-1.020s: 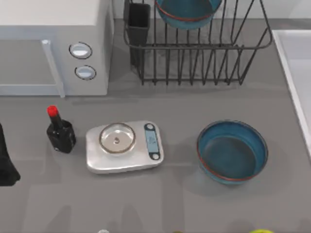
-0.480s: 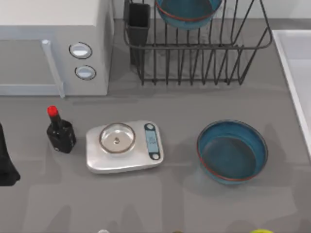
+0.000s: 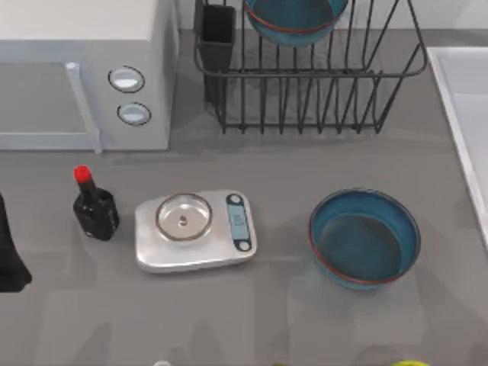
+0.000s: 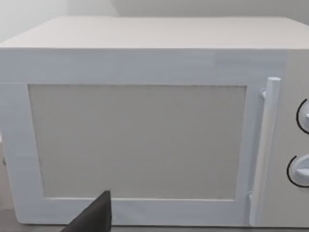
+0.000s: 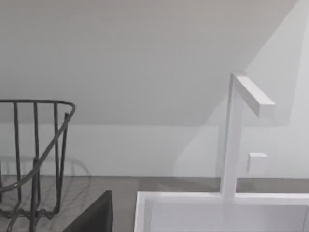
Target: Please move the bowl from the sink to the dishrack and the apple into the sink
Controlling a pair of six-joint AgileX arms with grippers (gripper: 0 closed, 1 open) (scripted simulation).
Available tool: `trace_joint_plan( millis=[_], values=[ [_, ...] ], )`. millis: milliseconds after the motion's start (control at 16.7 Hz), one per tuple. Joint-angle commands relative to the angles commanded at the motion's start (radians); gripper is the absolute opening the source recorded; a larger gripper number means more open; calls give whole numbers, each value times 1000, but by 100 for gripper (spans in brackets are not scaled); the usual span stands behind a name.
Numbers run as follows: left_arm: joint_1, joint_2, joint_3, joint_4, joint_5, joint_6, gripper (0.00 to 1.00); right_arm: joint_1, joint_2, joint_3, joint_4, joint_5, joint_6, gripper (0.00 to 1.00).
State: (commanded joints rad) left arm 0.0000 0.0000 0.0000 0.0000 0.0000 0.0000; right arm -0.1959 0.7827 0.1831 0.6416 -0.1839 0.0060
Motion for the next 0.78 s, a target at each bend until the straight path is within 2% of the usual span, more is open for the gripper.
trace_joint_plan(
  millis=[240, 420, 600, 780],
  values=[
    [0, 0, 0, 0, 0, 0, 100, 94, -420, -87, -320, 88, -2, 100],
    [0, 0, 0, 0, 0, 0, 100, 150, -634, -140, -505, 141, -4, 100],
    [0, 0, 0, 0, 0, 0, 100, 187, -755, -175, -616, 175, -5, 100],
    [0, 0, 0, 0, 0, 0, 100, 196, -783, -183, -642, 184, -6, 100]
  ],
)
